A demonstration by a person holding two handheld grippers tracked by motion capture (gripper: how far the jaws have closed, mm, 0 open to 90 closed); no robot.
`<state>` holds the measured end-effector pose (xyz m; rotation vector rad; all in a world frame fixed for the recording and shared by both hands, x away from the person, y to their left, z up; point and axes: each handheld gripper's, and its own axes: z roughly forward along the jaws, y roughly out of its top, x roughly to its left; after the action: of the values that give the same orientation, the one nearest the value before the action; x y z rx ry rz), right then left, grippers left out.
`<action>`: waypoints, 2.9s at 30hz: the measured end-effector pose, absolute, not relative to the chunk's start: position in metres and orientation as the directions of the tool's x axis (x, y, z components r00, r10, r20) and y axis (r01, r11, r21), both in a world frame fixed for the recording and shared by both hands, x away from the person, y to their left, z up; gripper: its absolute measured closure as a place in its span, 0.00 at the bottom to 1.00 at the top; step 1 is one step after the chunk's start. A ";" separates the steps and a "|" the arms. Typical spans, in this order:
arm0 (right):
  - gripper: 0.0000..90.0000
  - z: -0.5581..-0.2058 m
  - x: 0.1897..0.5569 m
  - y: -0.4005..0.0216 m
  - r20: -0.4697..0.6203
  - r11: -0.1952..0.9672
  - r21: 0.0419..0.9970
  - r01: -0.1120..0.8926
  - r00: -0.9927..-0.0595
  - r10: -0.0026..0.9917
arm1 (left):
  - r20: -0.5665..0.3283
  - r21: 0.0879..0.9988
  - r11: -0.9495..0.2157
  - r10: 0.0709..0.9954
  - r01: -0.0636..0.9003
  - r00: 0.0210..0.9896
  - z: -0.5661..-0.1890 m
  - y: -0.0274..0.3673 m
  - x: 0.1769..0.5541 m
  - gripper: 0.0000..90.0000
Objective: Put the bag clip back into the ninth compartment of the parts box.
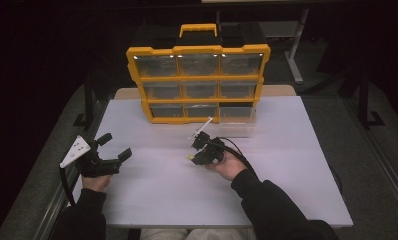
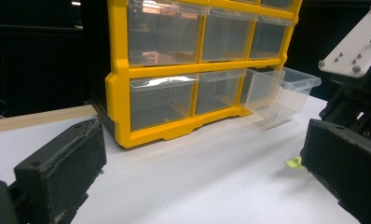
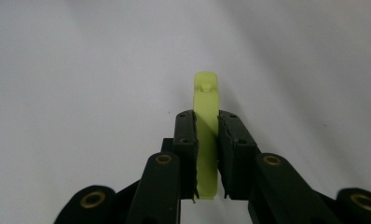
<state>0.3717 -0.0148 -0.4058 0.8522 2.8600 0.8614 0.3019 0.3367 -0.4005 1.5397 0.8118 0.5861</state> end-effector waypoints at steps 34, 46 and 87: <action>0.86 -0.353 0.378 -0.070 0.194 0.549 0.665 0.506 -0.827 0.528 | -0.085 0.986 -0.029 0.765 0.166 0.638 -0.402 0.335 0.301 0.00; 0.86 -0.342 0.382 -0.084 0.201 0.508 0.697 0.506 -0.818 0.539 | -0.090 0.986 -0.021 0.776 0.168 0.624 -0.404 0.337 0.299 0.00; 0.86 -0.336 0.410 -0.160 0.327 0.211 0.775 0.595 -0.664 0.673 | -0.094 0.984 -0.026 0.769 0.178 0.632 -0.406 0.335 0.300 0.00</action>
<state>0.4098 -0.1601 -0.3363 1.2493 2.3803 1.4631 0.3002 0.3353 -0.4064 1.5584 0.8148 0.5672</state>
